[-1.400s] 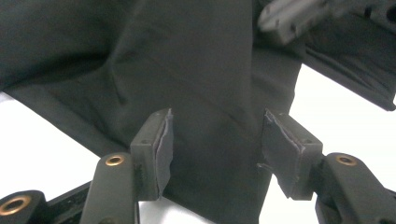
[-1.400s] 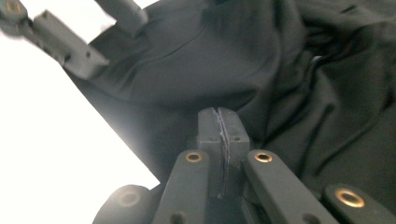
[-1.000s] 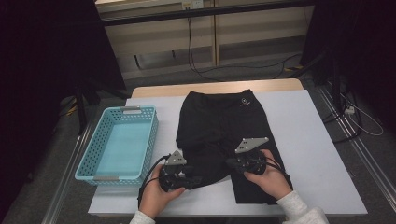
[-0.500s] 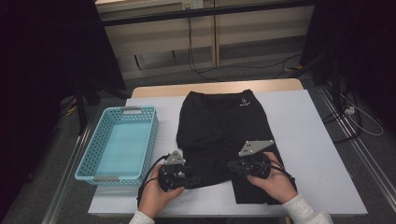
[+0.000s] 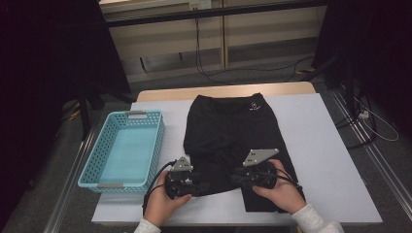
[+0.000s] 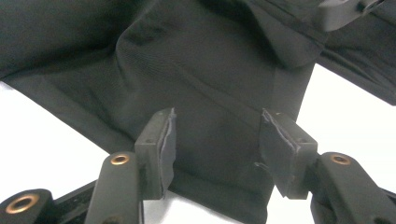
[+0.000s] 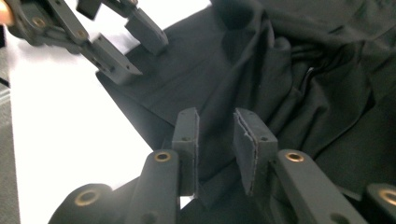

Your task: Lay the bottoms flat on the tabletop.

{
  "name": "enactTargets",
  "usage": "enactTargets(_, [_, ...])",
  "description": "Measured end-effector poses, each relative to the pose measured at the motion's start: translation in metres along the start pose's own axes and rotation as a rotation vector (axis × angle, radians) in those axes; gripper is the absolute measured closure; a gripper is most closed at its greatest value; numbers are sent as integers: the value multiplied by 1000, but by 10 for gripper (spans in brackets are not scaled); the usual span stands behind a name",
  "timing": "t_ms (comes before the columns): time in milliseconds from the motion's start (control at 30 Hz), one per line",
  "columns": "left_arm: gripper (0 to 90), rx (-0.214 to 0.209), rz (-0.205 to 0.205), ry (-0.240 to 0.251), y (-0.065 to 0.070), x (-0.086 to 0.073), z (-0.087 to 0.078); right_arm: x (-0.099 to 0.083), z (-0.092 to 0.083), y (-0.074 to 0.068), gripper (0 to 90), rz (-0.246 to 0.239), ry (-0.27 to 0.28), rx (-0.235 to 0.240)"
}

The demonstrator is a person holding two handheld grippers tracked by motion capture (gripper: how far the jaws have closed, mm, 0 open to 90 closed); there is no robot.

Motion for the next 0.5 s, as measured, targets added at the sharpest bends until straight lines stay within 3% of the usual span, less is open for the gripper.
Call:
enactTargets(167, [551, -23, -6, -21, 3, 1, -1, -2, 6, 0, 618, -13, -26, 9])
enactTargets(367, [558, -19, 11, -26, 5, 1, -1, -4, 12, -3, 558, -25, -51, 20])
enactTargets(500, [670, -5, 27, -43, 4, 1, -3, -5, 14, -2, 535, -19, -60, 18])
Point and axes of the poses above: each handheld gripper's, and its own axes: z roughly forward along the jaws, x roughly out of its top, y roughly to its right, the point moved 1 cm from there along z, roughly forward along the jaws, and after that the axes turned 10 degrees about x, right-handed, at the moved point
